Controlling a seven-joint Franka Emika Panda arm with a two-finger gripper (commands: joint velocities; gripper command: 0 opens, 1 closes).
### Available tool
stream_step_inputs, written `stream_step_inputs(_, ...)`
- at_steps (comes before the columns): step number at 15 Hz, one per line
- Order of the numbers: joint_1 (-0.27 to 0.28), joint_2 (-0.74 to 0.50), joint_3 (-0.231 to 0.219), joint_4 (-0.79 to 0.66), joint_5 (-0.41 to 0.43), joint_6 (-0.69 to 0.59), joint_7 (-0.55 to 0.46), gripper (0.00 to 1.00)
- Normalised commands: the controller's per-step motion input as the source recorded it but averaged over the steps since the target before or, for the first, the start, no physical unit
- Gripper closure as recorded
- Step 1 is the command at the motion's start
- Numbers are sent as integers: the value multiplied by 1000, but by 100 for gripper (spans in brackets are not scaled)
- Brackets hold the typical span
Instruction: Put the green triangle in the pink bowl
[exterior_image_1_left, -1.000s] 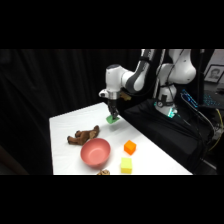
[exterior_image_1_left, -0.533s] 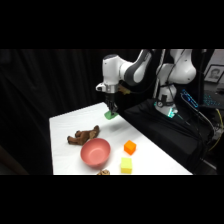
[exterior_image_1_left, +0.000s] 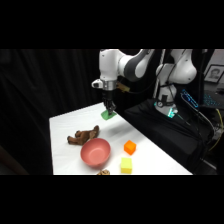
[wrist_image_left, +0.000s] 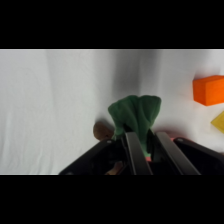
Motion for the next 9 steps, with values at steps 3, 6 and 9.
stream_step_inputs(3, 88, 200, 59, 349, 29, -169, 163, 93)
stream_step_inputs(6, 86, 225, 47, 383, 25, -185, 148, 93)
stream_step_inputs(9, 86, 239, 39, 416, 43, -206, 129, 93)
